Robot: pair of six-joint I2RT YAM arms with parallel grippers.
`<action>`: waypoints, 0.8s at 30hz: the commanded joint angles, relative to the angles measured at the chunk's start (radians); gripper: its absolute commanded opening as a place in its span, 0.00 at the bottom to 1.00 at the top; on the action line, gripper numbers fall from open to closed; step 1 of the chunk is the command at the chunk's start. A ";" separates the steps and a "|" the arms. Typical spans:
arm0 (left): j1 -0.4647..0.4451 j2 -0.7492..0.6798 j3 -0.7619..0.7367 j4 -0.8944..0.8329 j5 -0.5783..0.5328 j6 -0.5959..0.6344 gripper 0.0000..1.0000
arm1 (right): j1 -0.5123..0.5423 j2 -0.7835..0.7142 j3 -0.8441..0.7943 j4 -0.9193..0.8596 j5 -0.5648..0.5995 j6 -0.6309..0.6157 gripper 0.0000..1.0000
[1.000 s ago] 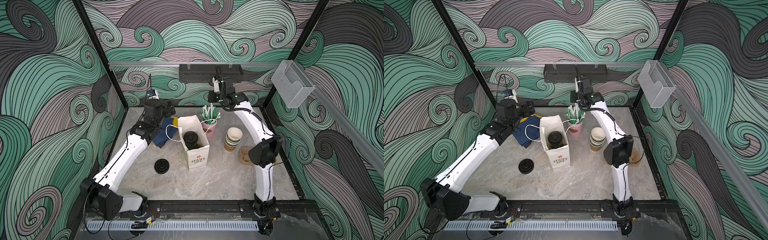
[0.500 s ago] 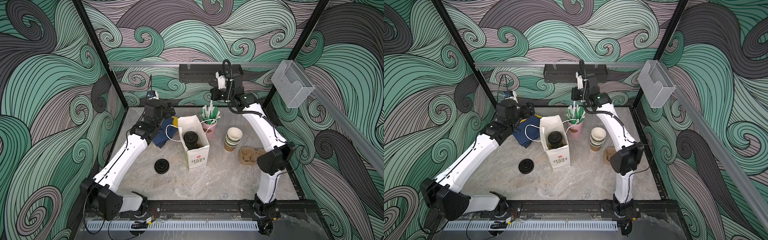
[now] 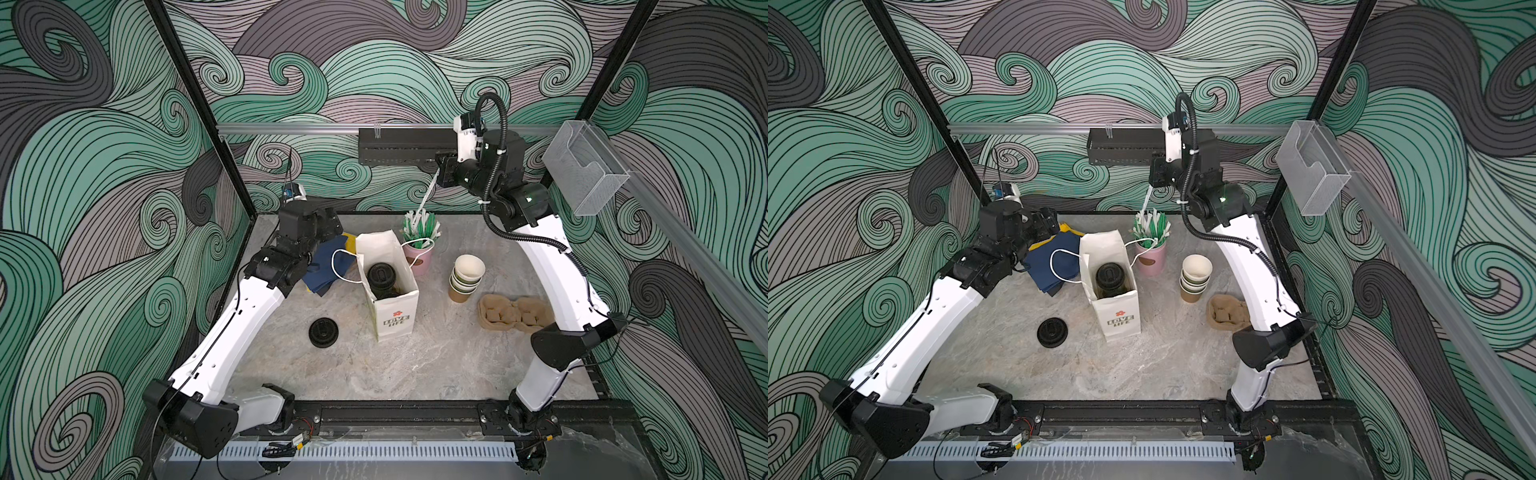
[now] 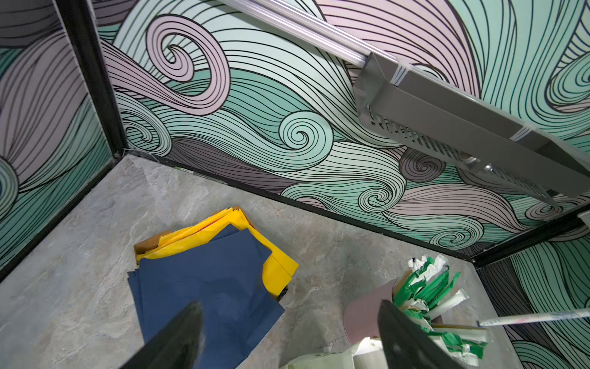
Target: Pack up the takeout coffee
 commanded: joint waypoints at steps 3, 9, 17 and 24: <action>0.008 -0.080 0.028 -0.149 -0.040 -0.065 0.87 | 0.078 -0.028 0.090 -0.067 -0.022 0.002 0.00; 0.013 -0.158 0.003 -0.258 0.105 -0.113 0.88 | 0.173 -0.050 0.078 -0.133 -0.055 0.062 0.00; 0.052 -0.171 -0.035 -0.282 0.337 -0.122 0.90 | 0.261 -0.116 -0.200 -0.135 -0.079 0.145 0.00; 0.086 -0.173 -0.088 -0.307 0.404 -0.163 0.90 | 0.293 -0.092 -0.411 0.003 -0.131 0.215 0.00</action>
